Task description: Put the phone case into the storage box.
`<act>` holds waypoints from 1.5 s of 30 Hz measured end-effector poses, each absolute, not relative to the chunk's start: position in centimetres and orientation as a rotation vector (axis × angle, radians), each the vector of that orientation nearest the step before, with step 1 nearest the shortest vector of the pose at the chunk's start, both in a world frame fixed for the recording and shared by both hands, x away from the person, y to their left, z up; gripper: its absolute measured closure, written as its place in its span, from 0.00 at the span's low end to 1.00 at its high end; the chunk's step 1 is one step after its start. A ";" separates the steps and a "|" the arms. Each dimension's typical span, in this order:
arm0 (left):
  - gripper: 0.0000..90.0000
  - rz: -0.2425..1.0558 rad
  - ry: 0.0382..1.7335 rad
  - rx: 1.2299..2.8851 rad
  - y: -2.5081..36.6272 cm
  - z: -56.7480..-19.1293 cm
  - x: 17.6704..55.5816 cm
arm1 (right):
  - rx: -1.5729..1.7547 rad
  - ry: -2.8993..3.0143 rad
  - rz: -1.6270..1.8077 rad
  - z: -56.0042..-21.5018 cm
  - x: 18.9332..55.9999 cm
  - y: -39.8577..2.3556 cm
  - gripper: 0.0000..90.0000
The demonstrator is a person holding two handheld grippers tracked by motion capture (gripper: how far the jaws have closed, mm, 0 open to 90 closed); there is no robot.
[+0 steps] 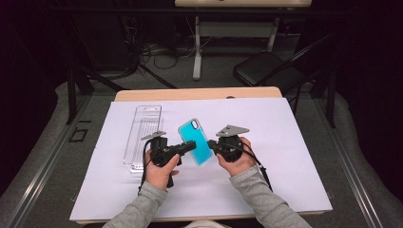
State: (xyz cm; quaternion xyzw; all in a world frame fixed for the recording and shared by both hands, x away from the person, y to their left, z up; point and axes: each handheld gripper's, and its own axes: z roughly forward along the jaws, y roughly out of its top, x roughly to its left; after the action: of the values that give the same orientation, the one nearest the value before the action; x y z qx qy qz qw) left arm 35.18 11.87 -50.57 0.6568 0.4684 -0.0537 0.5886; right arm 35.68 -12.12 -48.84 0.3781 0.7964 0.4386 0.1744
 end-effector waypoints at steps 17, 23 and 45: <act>0.89 -0.156 1.089 1.511 12.0 -50.6 35.2 | 1.076 2.266 1.255 -49.0 35.8 -12.1 0.98; 0.89 -0.167 1.089 1.504 12.0 -50.6 35.2 | 1.080 2.272 1.259 -49.0 35.8 -12.2 0.98; 0.90 -0.214 1.115 1.474 12.3 -50.8 35.3 | 1.083 2.276 1.267 -49.1 35.9 -12.1 0.98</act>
State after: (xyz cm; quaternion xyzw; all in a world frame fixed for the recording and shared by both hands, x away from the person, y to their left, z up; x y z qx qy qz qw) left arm 35.31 12.26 -50.82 0.6354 0.4805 -0.0921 0.5974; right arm 35.87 -12.14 -49.09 0.3788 0.7965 0.4434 0.1595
